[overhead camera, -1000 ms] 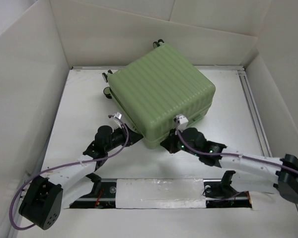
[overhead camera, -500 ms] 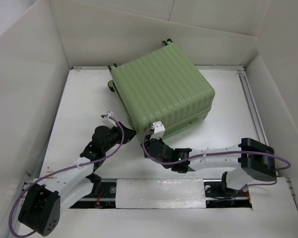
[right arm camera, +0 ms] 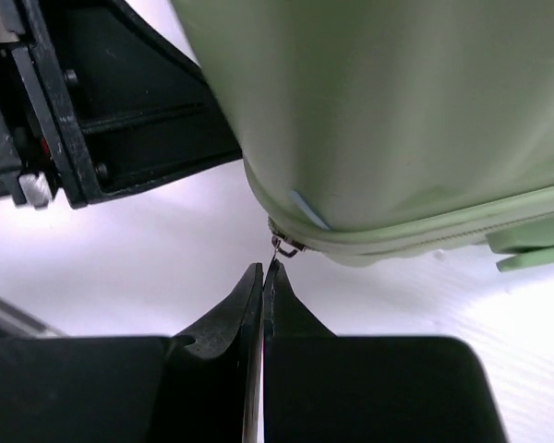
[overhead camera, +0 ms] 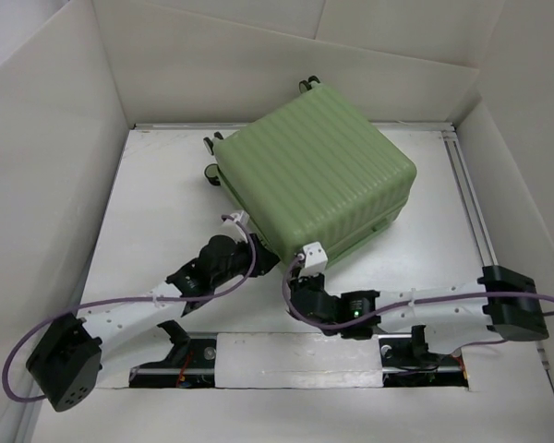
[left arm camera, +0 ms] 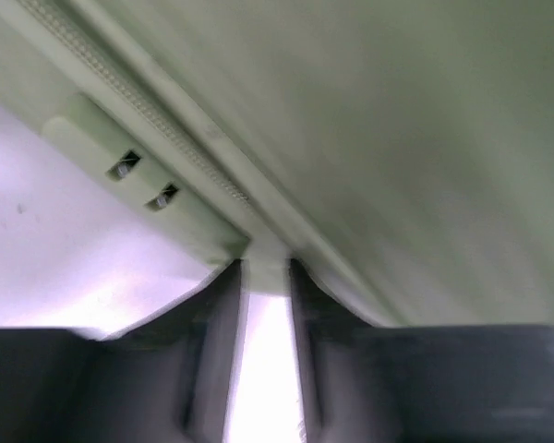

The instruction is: Pack the luggage

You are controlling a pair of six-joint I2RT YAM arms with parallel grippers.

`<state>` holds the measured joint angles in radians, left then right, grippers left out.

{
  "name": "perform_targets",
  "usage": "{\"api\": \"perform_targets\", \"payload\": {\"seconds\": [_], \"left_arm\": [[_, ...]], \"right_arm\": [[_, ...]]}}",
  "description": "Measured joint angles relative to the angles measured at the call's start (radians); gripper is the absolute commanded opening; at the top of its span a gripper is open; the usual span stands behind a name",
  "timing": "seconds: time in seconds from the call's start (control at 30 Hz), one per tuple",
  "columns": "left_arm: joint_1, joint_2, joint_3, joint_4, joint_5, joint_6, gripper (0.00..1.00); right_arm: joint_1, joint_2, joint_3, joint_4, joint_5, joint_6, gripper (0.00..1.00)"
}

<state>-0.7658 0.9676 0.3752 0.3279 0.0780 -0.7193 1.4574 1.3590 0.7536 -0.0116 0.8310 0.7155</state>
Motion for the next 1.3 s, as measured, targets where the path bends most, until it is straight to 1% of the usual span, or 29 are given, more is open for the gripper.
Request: {"api": "perform_targets", "payload": {"seconds": [0.07,0.1,0.13,0.2,0.23,0.3,0.37,0.47,0.53,0.6,0.67,0.7,0.73,0.8,0.87,0.93,0.97,1.0,1.07,1.1,1.17,1.2,1.23,1.3], "left_arm": [[-0.018,-0.015,0.000,-0.033,-0.005,-0.003,0.47],[-0.026,-0.032,0.000,-0.063,-0.005,-0.001,0.68],[-0.036,-0.056,0.000,-0.098,-0.003,0.005,0.76],[-0.056,-0.138,0.000,-0.176,-0.006,0.012,0.88],[-0.061,-0.190,0.000,-0.199,-0.006,0.014,1.00],[-0.061,-0.292,0.027,-0.201,-0.016,0.009,1.00],[-0.036,-0.372,0.108,-0.222,-0.058,0.014,1.00],[-0.008,-0.378,0.274,-0.219,-0.175,0.015,1.00],[-0.005,-0.312,0.414,-0.245,-0.253,0.018,1.00],[-0.003,-0.194,0.565,-0.264,-0.311,0.025,1.00],[0.060,-0.071,0.677,-0.266,-0.299,0.033,1.00],[0.129,-0.024,0.708,-0.262,-0.242,0.029,1.00],[0.231,0.019,0.719,-0.244,-0.143,0.019,1.00],[0.494,0.114,0.700,-0.190,0.072,-0.034,1.00],[0.717,0.210,0.656,-0.147,0.195,-0.087,1.00],[0.862,0.296,0.595,-0.129,0.270,-0.128,1.00],[0.900,0.323,0.563,-0.129,0.299,-0.143,1.00],[0.916,0.344,0.538,-0.130,0.325,-0.156,1.00],[0.918,0.378,0.514,-0.110,0.380,-0.181,1.00],[0.915,0.396,0.514,-0.087,0.407,-0.190,1.00],[0.907,0.438,0.520,-0.010,0.464,-0.209,1.00],[0.904,0.466,0.534,0.015,0.492,-0.222,1.00],[0.903,0.499,0.550,0.040,0.513,-0.230,1.00],[0.903,0.566,0.591,0.070,0.541,-0.242,1.00]], "right_arm": [[0.027,-0.047,-0.016,-0.051,0.014,0.012,0.00],[0.043,-0.077,-0.035,-0.065,0.019,0.024,0.00],[0.060,-0.113,-0.057,-0.072,0.019,0.039,0.00],[0.089,-0.192,-0.106,-0.082,0.009,0.070,0.00],[0.100,-0.227,-0.129,-0.083,0.001,0.085,0.00],[0.123,-0.295,-0.172,-0.075,-0.020,0.119,0.00],[0.135,-0.341,-0.191,-0.071,-0.035,0.144,0.00],[0.147,-0.380,-0.195,-0.070,-0.046,0.171,0.00],[0.151,-0.401,-0.195,-0.060,-0.054,0.188,0.00],[0.172,-0.425,-0.192,-0.013,-0.083,0.206,0.00],[0.193,-0.446,-0.186,0.030,-0.107,0.217,0.00],[0.195,-0.449,-0.184,0.043,-0.114,0.221,0.00],[0.196,-0.449,-0.181,0.051,-0.122,0.224,0.00],[0.196,-0.442,-0.178,0.062,-0.138,0.228,0.00],[0.201,-0.428,-0.175,0.065,-0.148,0.231,0.00],[0.211,-0.411,-0.167,0.061,-0.157,0.235,0.00],[0.213,-0.402,-0.158,0.047,-0.158,0.242,0.01],[0.214,-0.396,-0.146,0.032,-0.157,0.246,0.12],[0.220,-0.390,-0.112,-0.012,-0.151,0.257,0.22],[0.220,-0.389,-0.093,-0.032,-0.146,0.259,0.29],[0.223,-0.390,-0.061,-0.063,-0.136,0.262,0.35],[0.224,-0.393,-0.050,-0.076,-0.131,0.263,0.38],[0.225,-0.399,-0.042,-0.091,-0.130,0.265,0.43],[0.226,-0.415,-0.039,-0.112,-0.128,0.267,0.47]]}}
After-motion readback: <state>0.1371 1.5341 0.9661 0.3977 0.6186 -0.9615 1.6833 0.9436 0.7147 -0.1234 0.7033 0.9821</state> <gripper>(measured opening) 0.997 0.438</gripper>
